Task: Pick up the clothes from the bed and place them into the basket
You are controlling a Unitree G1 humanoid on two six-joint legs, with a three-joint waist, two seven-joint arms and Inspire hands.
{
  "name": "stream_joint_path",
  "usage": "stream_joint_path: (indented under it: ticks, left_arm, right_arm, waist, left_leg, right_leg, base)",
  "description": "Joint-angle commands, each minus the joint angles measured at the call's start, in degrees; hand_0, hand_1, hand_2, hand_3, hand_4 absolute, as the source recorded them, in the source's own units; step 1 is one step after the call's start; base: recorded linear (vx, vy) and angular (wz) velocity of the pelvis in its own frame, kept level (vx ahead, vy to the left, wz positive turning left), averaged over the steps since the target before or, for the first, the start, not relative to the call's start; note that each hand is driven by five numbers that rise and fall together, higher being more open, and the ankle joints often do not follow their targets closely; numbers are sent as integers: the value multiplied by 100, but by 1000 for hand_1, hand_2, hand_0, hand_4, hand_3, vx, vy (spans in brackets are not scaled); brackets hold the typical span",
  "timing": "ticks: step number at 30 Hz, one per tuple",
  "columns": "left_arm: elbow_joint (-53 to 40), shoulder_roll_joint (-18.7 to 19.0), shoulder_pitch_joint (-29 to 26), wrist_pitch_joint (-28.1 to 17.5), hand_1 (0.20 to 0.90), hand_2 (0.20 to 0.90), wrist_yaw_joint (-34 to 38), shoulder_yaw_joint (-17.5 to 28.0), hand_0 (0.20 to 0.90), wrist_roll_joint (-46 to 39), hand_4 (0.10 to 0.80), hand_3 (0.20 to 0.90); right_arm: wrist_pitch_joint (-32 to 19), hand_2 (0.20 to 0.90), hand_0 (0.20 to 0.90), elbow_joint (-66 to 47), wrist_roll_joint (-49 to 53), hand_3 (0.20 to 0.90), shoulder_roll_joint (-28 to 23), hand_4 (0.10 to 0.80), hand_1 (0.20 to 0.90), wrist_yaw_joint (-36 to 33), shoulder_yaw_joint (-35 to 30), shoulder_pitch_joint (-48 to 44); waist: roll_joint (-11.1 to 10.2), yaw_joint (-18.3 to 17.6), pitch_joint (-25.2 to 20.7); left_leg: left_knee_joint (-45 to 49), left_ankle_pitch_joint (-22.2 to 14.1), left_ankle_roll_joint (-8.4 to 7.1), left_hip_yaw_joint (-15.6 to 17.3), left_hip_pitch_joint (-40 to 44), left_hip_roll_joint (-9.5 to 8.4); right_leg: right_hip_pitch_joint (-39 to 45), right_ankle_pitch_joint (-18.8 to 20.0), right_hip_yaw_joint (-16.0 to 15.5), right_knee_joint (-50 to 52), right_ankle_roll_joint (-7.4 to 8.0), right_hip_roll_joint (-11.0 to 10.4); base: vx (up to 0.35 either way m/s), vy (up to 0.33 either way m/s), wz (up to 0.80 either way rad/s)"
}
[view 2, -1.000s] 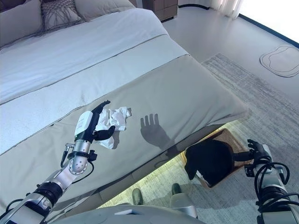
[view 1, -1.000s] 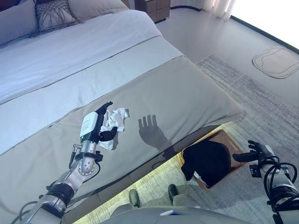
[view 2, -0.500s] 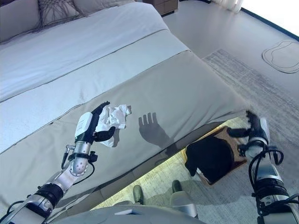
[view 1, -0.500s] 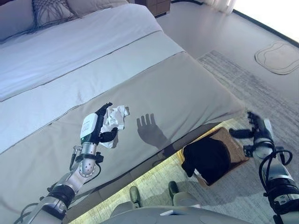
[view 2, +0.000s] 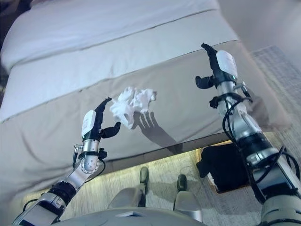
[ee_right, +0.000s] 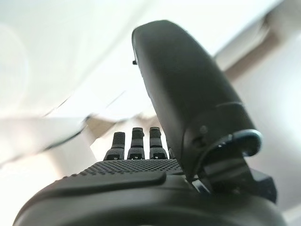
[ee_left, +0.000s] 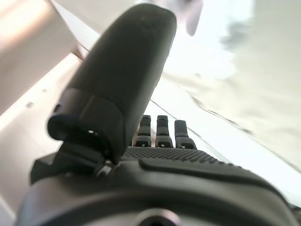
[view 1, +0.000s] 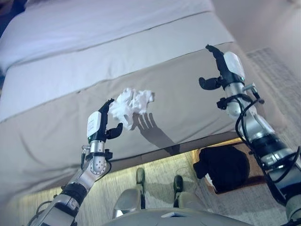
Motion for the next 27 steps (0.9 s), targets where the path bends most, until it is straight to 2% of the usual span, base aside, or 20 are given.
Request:
stream_joint_path:
  ticks: [1, 4, 7, 13, 20, 27]
  left_arm:
    - [-473, 527, -418, -512, 900, 900, 404, 205, 900, -20, 800, 900]
    - [-673, 672, -623, -513, 900, 900, 449, 24, 900, -145, 800, 900]
    - [-687, 677, -767, -528, 900, 900, 401, -76, 900, -475, 800, 900]
    - [-801, 657, -989, -669, 900, 900, 382, -241, 900, -491, 800, 900]
    - [-1049, 691, -1182, -645, 900, 900, 406, -336, 900, -510, 800, 900]
    - [-1064, 696, -1351, -614, 900, 900, 551, -383, 900, -526, 800, 900]
  right_arm:
    - [14, 900, 900, 125, 8, 900, -159, 800, 900, -42, 420, -1099]
    - [246, 900, 900, 684, 67, 900, -23, 800, 900, -33, 1070, -1836]
    - [294, 900, 900, 1070, 59, 900, 93, 800, 900, -11, 1459, -2306]
    - [349, 900, 900, 1925, 92, 900, 301, 800, 900, 138, 1804, -2979]
    - [280, 900, 900, 2430, 154, 900, 522, 800, 900, 303, 1954, -3325]
    - [310, 900, 900, 2758, 90, 900, 851, 800, 900, 500, 1938, -3260]
  waist:
    - [-295, 387, 93]
    - [-216, 648, 336]
    - [-146, 817, 503]
    - [-33, 1128, 773]
    - [-17, 1293, 1051]
    - [26, 1310, 1231]
  left_leg:
    - [427, -429, 176, -483, -220, -337]
    - [512, -362, 186, -683, -452, -409]
    - [623, -334, 187, -861, -637, -481]
    - [791, -233, 220, -1123, -1006, -613]
    - [829, -143, 266, -1141, -1265, -670]
    - [803, -106, 310, -1046, -1362, -671]
  right_leg:
    - [-641, -178, -81, 1042, -290, -171]
    - [-764, -194, -267, 1115, -327, -198]
    - [-874, -259, -421, 1255, -360, -231]
    - [-1162, -321, -661, 1538, -378, -301]
    - [-1446, -293, -779, 1722, -305, -381]
    - [-1614, -241, -734, 1800, -226, -436]
  base:
    - [-133, 24, 46]
    - [-97, 15, 38]
    - [-50, 41, 31]
    - [-43, 32, 31]
    - [-28, 7, 16]
    - [-28, 22, 1]
